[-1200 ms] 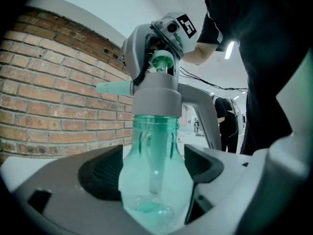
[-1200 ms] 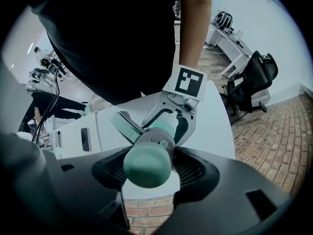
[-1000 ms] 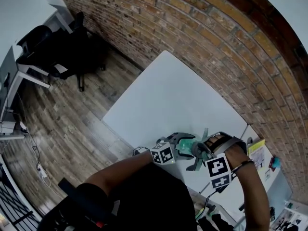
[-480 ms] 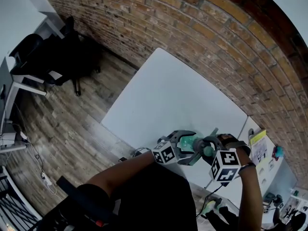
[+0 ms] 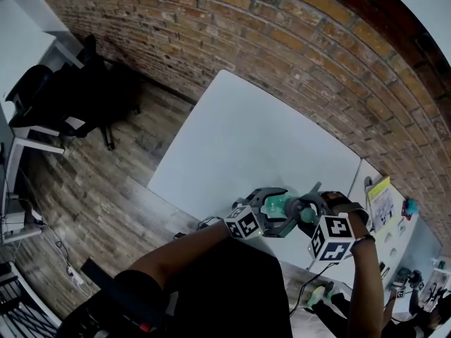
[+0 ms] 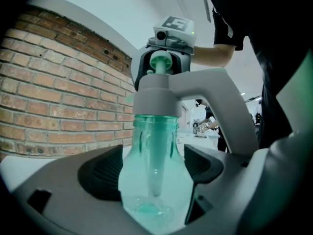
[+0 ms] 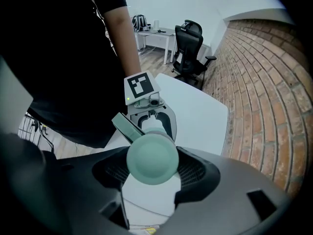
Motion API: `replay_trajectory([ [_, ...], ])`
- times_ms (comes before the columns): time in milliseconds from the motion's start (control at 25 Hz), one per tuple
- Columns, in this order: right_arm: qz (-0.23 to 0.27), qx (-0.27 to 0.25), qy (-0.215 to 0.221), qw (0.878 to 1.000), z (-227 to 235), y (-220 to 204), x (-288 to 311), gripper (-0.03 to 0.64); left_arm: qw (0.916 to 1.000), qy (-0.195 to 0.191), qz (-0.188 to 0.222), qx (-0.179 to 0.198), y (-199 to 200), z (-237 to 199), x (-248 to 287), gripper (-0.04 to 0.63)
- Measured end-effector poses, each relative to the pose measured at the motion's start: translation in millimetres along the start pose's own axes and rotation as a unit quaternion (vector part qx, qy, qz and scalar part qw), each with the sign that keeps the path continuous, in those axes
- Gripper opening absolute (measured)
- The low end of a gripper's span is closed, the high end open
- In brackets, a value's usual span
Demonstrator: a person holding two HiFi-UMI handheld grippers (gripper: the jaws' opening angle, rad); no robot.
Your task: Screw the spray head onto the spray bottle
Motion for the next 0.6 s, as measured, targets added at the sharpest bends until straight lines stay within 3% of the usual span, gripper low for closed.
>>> replay_trajectory([
  [240, -0.015, -0.006, 0.000, 1.000, -0.7, 3.0, -0.1, 0.262, 1.0000, -0.005, 0.001, -0.002, -1.5, 1.0, -1.3, 0.374],
  [600, 0.017, 0.024, -0.033, 0.999, 1.4, 4.8, -15.7, 0.267, 0.9999, -0.016, -0.003, 0.002, -1.6, 0.5, -1.3, 0.376],
])
Point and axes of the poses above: the fingertips, and each gripper's own axes: x forward along the fingers, z to its right, y out of its top, the point moved 2 cm from there along -x, backward along the fingers, and after that the axes turned 13 degrees about -x, right-handed, at the moved point
